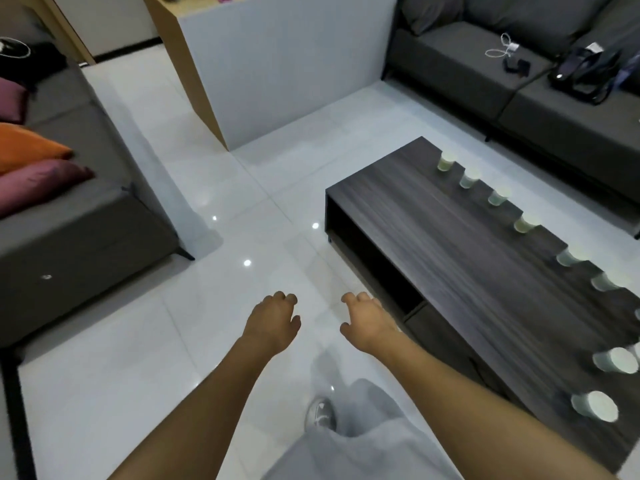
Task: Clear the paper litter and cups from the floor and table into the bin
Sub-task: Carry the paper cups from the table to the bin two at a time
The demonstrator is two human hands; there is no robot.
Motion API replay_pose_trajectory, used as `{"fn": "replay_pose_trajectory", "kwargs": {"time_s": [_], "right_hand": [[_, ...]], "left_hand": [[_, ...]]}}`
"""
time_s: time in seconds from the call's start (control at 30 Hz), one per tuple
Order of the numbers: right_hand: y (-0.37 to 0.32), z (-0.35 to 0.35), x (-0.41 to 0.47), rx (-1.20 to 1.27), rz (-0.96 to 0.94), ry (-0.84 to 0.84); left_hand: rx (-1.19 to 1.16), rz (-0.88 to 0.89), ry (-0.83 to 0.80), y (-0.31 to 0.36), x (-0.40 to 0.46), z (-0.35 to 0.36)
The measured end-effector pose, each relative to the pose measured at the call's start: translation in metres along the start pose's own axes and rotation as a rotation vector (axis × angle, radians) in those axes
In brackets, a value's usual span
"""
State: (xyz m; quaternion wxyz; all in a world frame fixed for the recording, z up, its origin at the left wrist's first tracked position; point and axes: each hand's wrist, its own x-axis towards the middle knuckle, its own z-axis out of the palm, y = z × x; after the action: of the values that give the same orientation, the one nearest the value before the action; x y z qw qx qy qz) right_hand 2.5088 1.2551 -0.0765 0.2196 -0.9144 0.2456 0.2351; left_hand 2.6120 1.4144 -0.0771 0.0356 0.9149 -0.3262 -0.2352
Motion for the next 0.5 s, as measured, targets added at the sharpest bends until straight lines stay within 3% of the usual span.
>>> {"fn": "replay_pose_trajectory", "kwargs": {"time_s": [0.5], "right_hand": [[-0.018, -0.197, 0.316, 0.051, 0.066, 0.025]], "left_hand": [[0.016, 0.071, 0.017, -0.029, 0.348, -0.165]]}}
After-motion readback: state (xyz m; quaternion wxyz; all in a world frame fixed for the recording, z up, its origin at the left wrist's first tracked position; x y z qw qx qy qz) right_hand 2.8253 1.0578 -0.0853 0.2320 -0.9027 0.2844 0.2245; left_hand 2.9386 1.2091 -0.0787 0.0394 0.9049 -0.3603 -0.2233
